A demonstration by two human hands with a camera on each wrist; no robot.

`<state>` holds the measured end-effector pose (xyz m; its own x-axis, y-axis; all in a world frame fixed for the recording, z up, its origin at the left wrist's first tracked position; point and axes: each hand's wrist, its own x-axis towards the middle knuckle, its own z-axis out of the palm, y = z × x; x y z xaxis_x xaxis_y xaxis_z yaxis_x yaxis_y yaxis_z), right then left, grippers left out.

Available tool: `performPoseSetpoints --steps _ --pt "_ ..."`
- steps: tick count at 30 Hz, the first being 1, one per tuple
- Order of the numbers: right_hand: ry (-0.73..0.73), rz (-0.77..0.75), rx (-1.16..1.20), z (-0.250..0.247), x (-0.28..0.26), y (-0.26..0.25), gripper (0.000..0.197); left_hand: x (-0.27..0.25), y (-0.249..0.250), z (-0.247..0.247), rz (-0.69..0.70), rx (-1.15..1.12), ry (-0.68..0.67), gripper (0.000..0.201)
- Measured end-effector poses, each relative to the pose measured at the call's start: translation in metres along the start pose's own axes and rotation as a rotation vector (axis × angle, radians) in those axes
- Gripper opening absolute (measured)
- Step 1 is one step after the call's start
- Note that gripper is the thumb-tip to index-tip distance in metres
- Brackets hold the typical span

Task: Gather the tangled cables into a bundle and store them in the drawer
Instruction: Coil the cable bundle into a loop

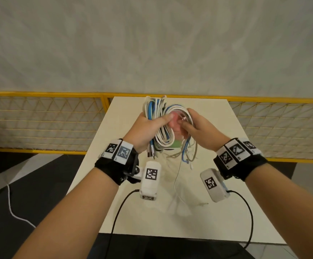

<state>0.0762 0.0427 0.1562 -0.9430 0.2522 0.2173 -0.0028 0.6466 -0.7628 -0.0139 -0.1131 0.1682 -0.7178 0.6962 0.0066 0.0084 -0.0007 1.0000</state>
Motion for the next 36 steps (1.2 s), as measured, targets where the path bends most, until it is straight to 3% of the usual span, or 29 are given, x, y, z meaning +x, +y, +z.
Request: performPoseSetpoints --steps 2,4,9,11,16,21,25,29,32,36 --pt "-0.016 0.016 0.054 0.003 -0.004 0.001 0.017 -0.001 0.000 0.004 -0.092 -0.303 -0.109 0.023" --pt "-0.021 0.026 0.161 -0.001 -0.005 -0.006 0.015 -0.001 0.000 0.004 -0.131 -0.371 -0.093 0.024" --pt "-0.067 0.120 0.526 -0.015 -0.007 -0.026 0.020 0.007 -0.008 0.000 0.062 0.279 0.162 0.032" --pt "-0.020 0.147 0.609 -0.011 -0.004 -0.030 0.026 0.008 -0.007 0.003 0.109 0.337 0.186 0.037" --pt "0.187 0.172 0.442 0.004 0.004 -0.032 0.031 0.007 -0.007 0.010 0.108 0.428 0.191 0.045" --pt "0.151 0.157 0.524 0.009 0.000 -0.038 0.028 0.007 -0.007 0.011 0.065 0.378 0.163 0.062" --pt "0.029 0.255 0.710 0.010 -0.001 -0.041 0.035 0.008 -0.004 0.010 0.044 0.327 0.157 0.042" --pt "-0.082 0.256 0.898 0.008 -0.001 -0.040 0.051 0.008 0.003 0.006 0.065 0.288 0.142 0.030" --pt "-0.236 0.106 0.790 0.008 -0.002 -0.041 0.048 0.010 0.007 0.002 0.070 0.313 0.216 0.017" --pt "-0.215 -0.060 0.519 0.023 -0.001 -0.043 0.085 0.008 0.017 0.005 0.096 0.200 0.250 0.012"
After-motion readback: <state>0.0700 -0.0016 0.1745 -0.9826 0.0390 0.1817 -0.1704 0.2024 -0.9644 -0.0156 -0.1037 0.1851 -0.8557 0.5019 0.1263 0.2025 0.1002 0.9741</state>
